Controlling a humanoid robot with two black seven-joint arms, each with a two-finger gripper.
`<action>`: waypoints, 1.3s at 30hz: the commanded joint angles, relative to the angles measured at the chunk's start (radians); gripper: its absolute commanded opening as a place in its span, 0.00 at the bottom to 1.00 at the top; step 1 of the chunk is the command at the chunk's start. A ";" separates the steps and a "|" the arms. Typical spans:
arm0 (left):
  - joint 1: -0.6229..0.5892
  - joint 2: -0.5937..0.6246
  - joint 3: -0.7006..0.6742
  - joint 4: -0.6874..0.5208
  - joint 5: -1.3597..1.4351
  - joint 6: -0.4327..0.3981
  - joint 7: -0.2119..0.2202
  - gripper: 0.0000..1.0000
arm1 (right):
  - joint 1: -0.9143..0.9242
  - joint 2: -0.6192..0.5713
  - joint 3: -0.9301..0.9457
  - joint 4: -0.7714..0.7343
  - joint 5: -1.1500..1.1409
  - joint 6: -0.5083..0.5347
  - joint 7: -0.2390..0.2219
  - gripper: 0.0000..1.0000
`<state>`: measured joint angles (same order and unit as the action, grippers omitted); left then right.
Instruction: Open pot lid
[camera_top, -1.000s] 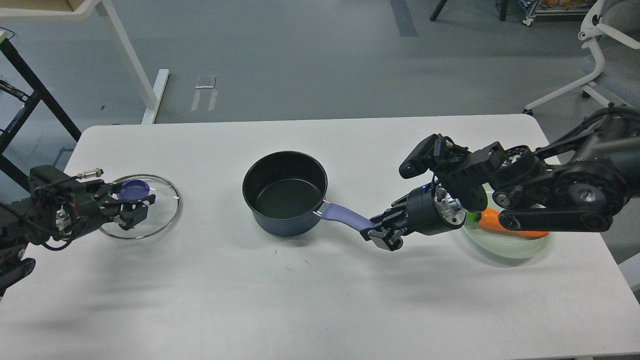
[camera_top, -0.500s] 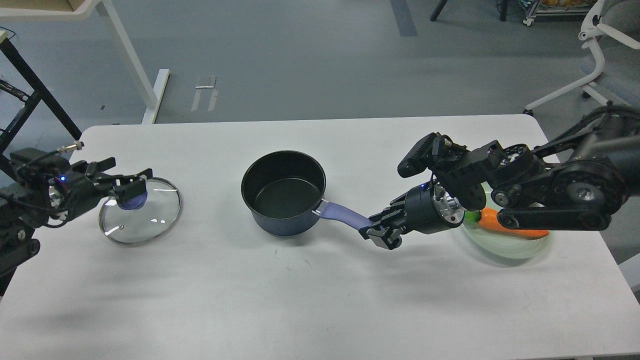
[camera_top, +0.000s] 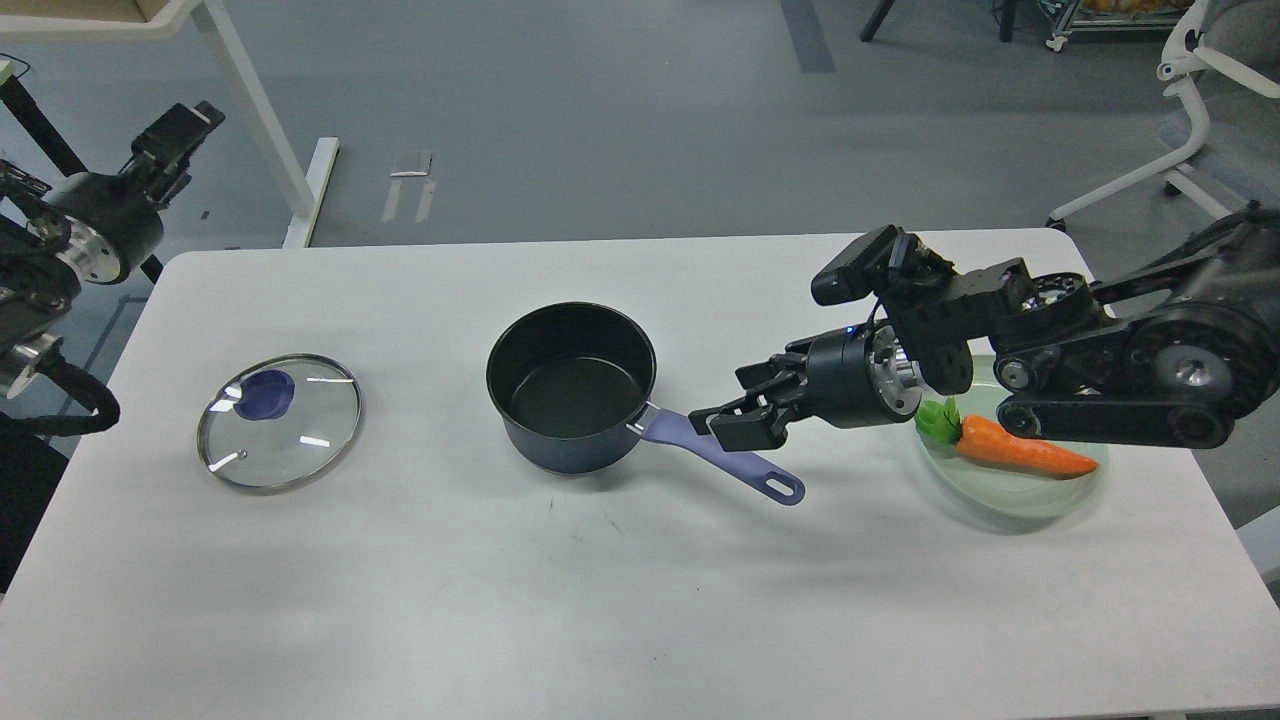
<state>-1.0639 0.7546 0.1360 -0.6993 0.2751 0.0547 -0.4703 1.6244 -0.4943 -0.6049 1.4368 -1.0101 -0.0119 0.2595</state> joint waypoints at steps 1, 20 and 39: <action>-0.001 -0.015 -0.062 0.017 -0.152 -0.007 0.002 0.99 | -0.069 -0.098 0.192 -0.053 0.106 0.000 0.003 0.98; 0.085 -0.239 -0.285 0.029 -0.577 -0.202 -0.008 0.99 | -0.704 -0.122 1.188 -0.368 0.402 -0.005 0.003 1.00; 0.216 -0.339 -0.477 0.029 -0.616 -0.271 -0.002 0.99 | -0.802 0.062 1.453 -0.694 1.171 0.045 0.009 1.00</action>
<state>-0.8622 0.4185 -0.3405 -0.6703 -0.3446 -0.2143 -0.4724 0.8657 -0.4528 0.7486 0.7612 0.1525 0.0099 0.2717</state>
